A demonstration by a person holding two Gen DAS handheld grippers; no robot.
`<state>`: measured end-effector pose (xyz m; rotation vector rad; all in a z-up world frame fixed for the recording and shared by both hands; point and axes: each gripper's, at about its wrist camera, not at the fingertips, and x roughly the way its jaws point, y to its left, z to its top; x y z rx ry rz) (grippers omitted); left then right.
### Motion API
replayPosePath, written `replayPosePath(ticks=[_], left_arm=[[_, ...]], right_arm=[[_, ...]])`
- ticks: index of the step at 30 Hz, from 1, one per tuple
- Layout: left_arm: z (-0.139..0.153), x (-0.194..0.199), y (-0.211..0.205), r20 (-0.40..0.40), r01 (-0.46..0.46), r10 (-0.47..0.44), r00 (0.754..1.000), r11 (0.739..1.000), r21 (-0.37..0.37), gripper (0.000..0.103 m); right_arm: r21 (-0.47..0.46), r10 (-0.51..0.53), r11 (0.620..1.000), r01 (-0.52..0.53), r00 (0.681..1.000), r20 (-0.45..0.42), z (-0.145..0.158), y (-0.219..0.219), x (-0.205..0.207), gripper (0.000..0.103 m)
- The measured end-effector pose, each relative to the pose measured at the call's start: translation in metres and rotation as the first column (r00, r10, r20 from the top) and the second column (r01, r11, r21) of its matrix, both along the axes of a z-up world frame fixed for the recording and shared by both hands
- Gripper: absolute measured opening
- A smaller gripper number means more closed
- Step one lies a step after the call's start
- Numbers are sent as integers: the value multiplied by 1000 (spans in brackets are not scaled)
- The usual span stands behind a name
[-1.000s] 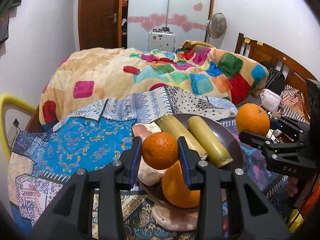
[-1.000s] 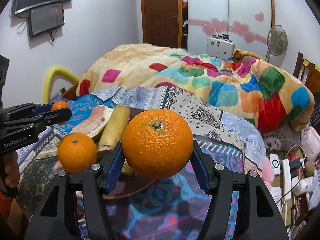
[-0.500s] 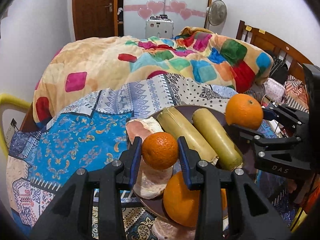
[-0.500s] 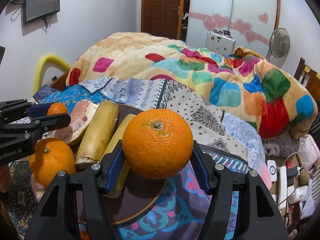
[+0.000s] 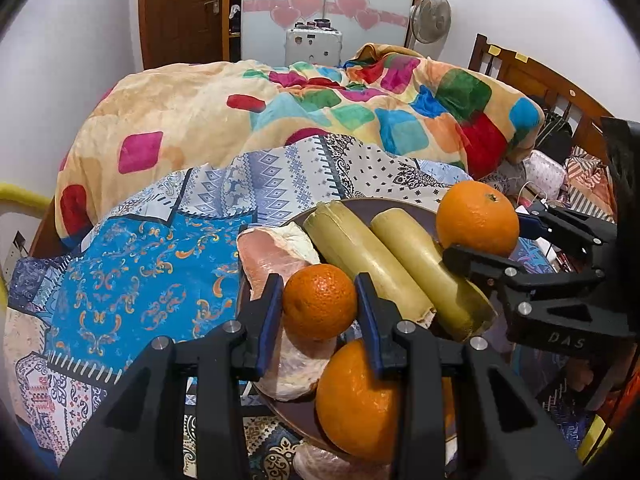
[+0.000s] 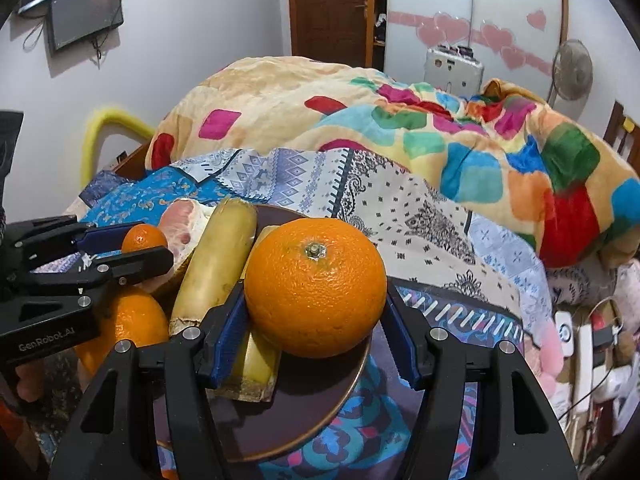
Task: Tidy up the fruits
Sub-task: 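Lower the tangerine onto the plate with the left gripper while the right lowers the orange there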
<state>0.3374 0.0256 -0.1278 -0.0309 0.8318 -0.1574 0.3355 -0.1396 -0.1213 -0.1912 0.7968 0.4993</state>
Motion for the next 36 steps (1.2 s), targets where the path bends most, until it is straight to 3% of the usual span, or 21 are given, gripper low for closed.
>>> replayPosePath(ticks=[8, 25, 36], left_arm=[[0, 2, 1, -3, -2, 2, 1000, 1000, -9, 38], [-5, 4, 18, -35, -46, 43, 998, 997, -66, 63], [4, -11, 8, 7, -29, 29, 1000, 999, -25, 67]], right_arm=[[-59, -44, 997, 45, 999, 14, -6, -7, 6, 59], [-80, -31, 996, 33, 999, 19, -8, -6, 3, 62], [-53, -6, 999, 6, 1000, 2, -5, -15, -7, 62]])
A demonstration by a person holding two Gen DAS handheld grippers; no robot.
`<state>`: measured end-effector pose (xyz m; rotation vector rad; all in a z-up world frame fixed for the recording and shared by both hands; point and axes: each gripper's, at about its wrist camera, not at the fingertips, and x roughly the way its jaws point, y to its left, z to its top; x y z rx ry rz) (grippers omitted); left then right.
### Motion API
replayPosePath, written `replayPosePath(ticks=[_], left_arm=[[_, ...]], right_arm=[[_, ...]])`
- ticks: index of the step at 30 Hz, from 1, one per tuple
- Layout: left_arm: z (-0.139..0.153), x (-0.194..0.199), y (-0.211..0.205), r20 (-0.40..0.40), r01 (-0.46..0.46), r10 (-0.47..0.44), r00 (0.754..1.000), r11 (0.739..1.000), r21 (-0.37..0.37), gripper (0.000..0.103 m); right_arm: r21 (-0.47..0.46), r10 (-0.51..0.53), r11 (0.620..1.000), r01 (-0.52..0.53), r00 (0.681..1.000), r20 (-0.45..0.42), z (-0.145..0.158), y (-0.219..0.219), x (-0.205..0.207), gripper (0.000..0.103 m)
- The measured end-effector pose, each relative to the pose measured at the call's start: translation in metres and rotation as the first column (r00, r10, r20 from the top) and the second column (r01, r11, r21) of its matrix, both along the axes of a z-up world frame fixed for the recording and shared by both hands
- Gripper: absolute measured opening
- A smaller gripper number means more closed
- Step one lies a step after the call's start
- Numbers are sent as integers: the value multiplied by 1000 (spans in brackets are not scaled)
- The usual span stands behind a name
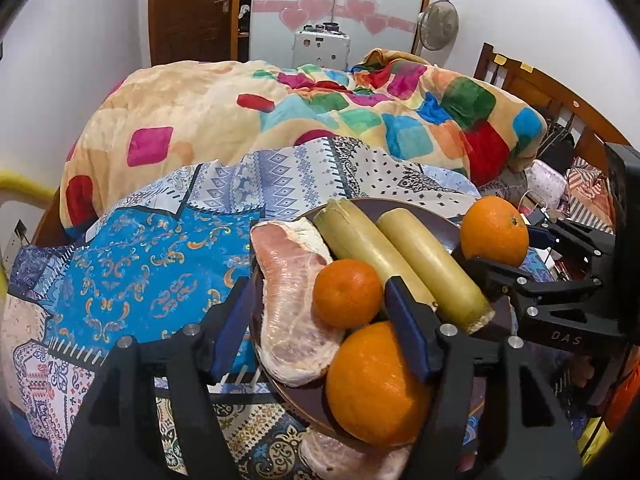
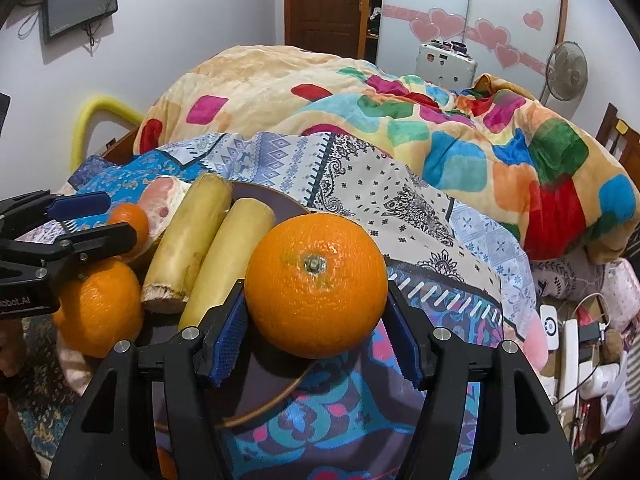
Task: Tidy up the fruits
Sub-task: 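Lower the tangerine onto the plate with the left gripper while the right lowers the orange there, then grasp the remaining tangerine with the right gripper while the left moves to the dark red dates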
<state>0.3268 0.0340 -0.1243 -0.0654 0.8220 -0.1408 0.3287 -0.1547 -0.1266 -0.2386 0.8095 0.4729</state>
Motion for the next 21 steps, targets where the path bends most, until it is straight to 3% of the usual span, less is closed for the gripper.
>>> replayPosePath(ticks=[10, 13, 21], left_arm=[[3, -9, -3, 27, -9, 9, 1000, 1000, 26, 70], [5, -14, -3, 40, -17, 15, 999, 999, 45, 72], [12, -24, 1, 51, -33, 31, 998, 999, 41, 72]], right_arm=[[108, 24, 994, -16, 997, -75, 0, -7, 5, 63], [120, 38, 992, -27, 996, -86, 1, -7, 4, 73], [30, 55, 998, -55, 998, 10, 8, 3, -17, 74]])
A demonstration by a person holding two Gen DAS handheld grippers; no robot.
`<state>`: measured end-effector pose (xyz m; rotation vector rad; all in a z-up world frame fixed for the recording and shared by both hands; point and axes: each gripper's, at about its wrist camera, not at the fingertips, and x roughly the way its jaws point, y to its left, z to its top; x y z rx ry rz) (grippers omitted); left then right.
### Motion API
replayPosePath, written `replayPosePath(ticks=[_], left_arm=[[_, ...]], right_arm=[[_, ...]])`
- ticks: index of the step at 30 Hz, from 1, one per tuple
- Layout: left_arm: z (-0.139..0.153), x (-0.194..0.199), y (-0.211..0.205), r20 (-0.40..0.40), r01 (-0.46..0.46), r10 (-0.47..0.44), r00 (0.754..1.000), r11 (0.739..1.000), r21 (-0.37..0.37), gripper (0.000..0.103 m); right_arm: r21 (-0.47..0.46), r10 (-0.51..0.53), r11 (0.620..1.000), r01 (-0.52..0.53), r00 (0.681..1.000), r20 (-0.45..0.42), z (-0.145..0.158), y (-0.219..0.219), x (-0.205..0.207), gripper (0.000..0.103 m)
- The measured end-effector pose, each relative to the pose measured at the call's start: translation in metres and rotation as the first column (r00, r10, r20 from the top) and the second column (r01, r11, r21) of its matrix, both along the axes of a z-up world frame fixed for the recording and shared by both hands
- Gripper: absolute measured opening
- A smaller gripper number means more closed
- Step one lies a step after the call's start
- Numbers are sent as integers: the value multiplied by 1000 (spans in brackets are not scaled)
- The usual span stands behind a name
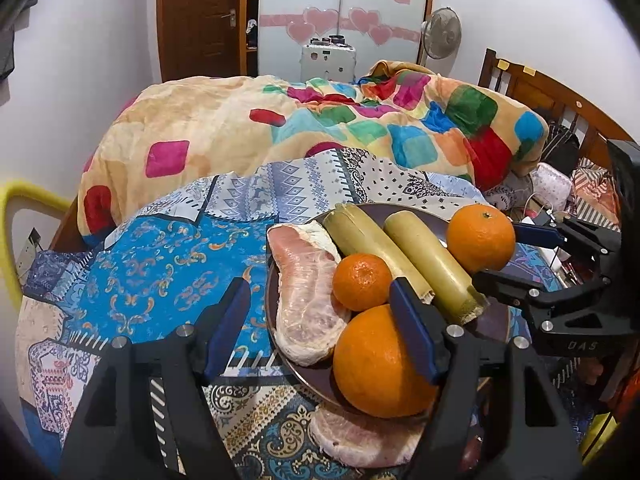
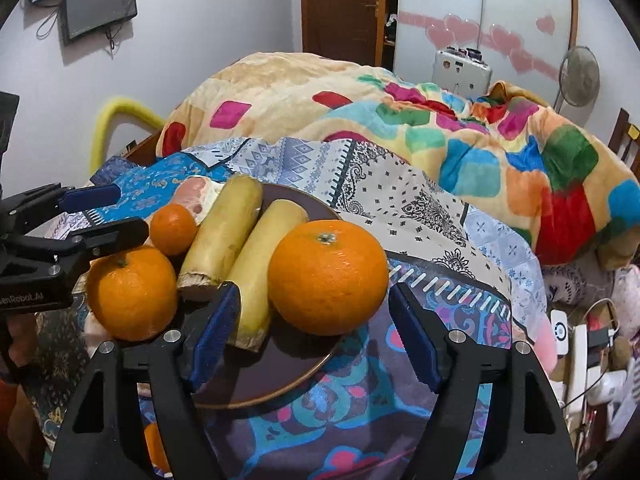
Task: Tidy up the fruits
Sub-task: 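Grasp the remaining tangerine with the right gripper while the left moves to the dark red dates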
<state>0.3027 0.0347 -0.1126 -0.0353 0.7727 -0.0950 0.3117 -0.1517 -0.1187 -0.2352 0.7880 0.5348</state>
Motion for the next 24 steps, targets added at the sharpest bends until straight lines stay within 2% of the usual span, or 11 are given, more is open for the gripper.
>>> replayPosePath(ticks=[8, 10, 12, 15, 24], left_arm=[[20, -30, 0, 45, -16, 15, 999, 999, 36, 72], [28, -41, 1, 65, -23, 20, 998, 999, 46, 75], [34, -51, 3, 83, -30, 26, 996, 998, 47, 85], [41, -67, 7, 105, -47, 43, 994, 998, 41, 91], [28, -102, 24, 76, -85, 80, 994, 994, 67, 97]], right_arm=[[27, -11, 1000, 10, 999, 44, 23, -3, -19, 74], [39, -14, 999, 12, 998, 58, 30, -4, -25, 74], [54, -17, 998, 13, 997, 74, 37, -5, -32, 74], [69, -5, 998, -1, 996, 92, 46, -4, -44, 74], [83, 60, 994, -67, 994, 88, 45, 18, -74, 74]])
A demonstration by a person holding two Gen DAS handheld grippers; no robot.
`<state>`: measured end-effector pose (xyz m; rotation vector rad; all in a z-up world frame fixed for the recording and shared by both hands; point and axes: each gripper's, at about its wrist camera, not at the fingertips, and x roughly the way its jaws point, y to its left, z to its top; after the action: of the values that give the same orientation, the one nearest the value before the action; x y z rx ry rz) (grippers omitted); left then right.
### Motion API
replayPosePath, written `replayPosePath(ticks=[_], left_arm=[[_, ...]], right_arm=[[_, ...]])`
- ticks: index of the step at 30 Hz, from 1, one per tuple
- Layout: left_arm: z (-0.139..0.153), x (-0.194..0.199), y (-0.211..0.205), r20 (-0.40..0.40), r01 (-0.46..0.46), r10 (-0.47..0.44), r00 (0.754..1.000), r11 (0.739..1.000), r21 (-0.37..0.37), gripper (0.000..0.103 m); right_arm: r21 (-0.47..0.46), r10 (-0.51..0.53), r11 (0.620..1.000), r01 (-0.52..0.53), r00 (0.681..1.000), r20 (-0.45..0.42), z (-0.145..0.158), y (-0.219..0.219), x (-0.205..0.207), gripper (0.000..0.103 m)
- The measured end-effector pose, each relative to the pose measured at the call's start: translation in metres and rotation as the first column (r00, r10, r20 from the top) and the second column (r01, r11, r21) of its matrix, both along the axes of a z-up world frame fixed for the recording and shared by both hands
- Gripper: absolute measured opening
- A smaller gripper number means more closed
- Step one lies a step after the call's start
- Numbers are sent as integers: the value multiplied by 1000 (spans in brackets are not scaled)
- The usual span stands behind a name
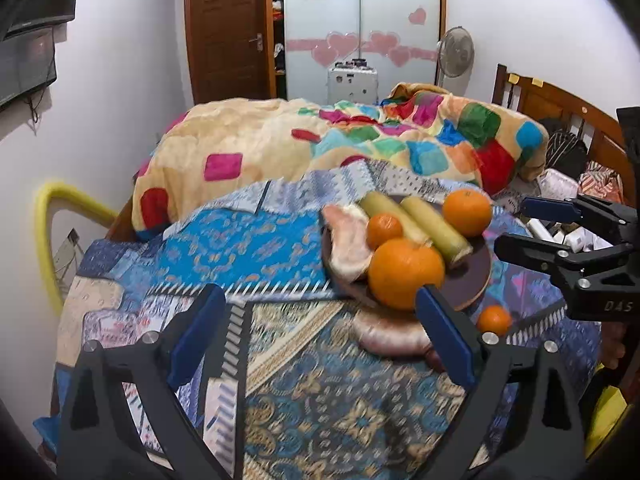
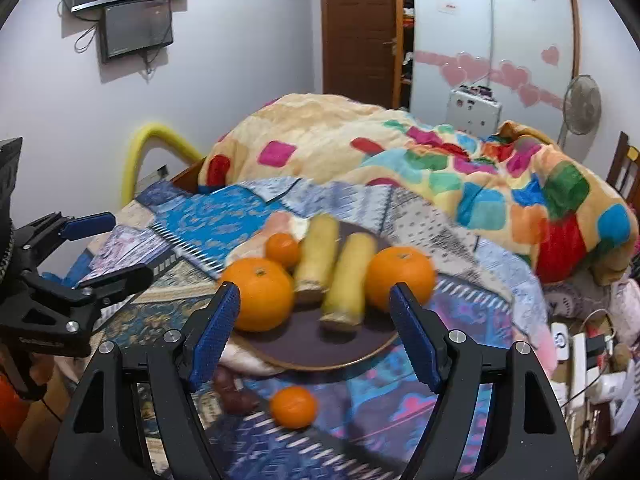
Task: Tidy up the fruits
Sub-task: 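Grasp the remaining tangerine with the right gripper while the left moves to the dark red dates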
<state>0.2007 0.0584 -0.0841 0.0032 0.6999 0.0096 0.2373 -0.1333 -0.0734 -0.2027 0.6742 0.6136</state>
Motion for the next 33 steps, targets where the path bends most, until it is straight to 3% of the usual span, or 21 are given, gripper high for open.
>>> replayPosePath(ticks=[13, 20, 27, 28, 33], left_arm=[[-48, -22, 4, -122, 20, -24, 992, 999, -37, 97], [-60, -16, -13, -148, 53, -56, 987, 998, -25, 97], [-65, -10, -33, -163, 94, -100, 982, 995, -44, 97], [-65, -10, -37, -161, 98, -104, 981, 994, -42, 95], [-73, -2, -53, -191, 132, -139, 972, 990, -50, 70]], right_arm=[[-55, -30, 998, 22, 988, -153, -64, -6, -16, 73], [-47, -20, 999, 11, 980, -198, -72, -11, -13, 33], [-43, -4, 999, -4, 985, -174, -73, -16, -21, 31], [-40, -5, 999, -1, 985, -170, -72, -19, -22, 31], [-33, -16, 999, 11, 990, -143, -65, -34, -28, 31]])
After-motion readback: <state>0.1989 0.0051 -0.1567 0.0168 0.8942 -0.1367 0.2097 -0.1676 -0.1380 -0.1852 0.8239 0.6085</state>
